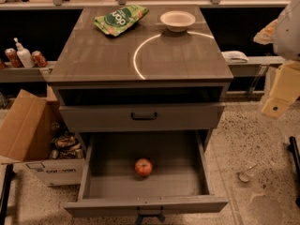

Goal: Pick apple from middle drawer and place on counter

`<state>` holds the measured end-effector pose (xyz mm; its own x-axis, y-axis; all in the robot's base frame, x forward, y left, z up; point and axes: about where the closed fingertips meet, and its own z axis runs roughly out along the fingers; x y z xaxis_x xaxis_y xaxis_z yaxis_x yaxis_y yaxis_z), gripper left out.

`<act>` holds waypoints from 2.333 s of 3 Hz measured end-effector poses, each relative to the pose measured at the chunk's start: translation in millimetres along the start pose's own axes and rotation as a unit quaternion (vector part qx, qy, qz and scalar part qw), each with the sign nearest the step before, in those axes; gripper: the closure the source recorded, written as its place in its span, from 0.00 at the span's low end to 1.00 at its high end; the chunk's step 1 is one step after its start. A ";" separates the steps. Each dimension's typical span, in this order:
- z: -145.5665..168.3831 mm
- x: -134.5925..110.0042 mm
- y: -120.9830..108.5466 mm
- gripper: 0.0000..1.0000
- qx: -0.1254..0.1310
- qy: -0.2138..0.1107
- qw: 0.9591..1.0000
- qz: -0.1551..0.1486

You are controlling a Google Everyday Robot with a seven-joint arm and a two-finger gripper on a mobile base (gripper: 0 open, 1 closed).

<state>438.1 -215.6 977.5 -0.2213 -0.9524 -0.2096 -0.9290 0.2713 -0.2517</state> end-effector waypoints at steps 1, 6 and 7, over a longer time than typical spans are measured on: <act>0.0 0.0 0.0 0.00 0.000 0.000 1.000 0.000; 115.6 -12.5 35.6 0.00 -0.026 -0.118 0.992 -0.032; 173.1 -10.6 52.9 0.00 -0.056 -0.127 0.990 -0.028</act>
Offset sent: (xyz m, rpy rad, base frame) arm -0.0030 -0.0024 0.0017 0.0467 -0.0237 0.0096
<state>442.7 -167.1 802.8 -0.1008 -0.8958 -0.4330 -0.9679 0.1890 -0.1657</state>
